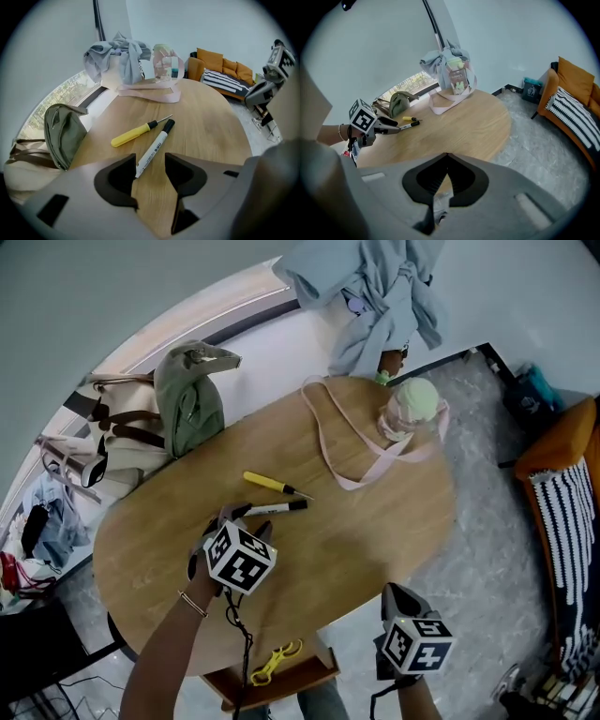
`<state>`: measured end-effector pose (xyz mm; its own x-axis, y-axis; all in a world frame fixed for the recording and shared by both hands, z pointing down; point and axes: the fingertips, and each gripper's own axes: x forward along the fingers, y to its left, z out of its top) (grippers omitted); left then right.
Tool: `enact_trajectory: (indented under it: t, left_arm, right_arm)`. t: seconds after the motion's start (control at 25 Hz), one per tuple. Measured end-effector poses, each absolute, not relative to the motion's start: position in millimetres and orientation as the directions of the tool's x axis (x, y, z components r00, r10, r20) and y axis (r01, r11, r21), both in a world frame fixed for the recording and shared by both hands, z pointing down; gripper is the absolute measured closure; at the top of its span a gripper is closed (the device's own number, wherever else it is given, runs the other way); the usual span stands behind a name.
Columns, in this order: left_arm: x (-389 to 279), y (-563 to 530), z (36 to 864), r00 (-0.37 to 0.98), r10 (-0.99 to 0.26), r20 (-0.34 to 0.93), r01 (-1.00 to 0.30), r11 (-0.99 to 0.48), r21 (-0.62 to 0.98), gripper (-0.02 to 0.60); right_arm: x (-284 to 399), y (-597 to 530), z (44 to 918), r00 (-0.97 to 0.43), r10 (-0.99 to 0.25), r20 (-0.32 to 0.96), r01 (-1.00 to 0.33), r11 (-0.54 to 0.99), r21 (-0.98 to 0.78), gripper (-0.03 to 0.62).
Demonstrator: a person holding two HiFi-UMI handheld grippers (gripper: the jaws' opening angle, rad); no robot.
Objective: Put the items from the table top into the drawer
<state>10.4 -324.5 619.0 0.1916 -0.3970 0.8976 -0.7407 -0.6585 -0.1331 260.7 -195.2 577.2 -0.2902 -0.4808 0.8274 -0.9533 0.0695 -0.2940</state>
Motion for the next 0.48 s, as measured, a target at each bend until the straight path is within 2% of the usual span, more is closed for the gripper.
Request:
enact_trajectory:
  t: [0.28, 0.48]
  left_arm:
    - [18.4, -334.1, 629.1, 0.214, -0.332, 0.919, -0.590, -0.793, -0.149, 0.383]
    - [24.0, -331.4, 636.8, 0.259, -0.225, 0.939, -0.507, -0.859, -0.066, 0.383]
  right_arm:
    - [266.1, -191.3, 583.8, -0.284, -0.483, 0.828, -0.953, 0.043, -0.301, 0.589]
    - [270.5, -182.7, 588.2, -0.281, -0.478, 0.832, -0.952, 0.025, -0.306, 0.589]
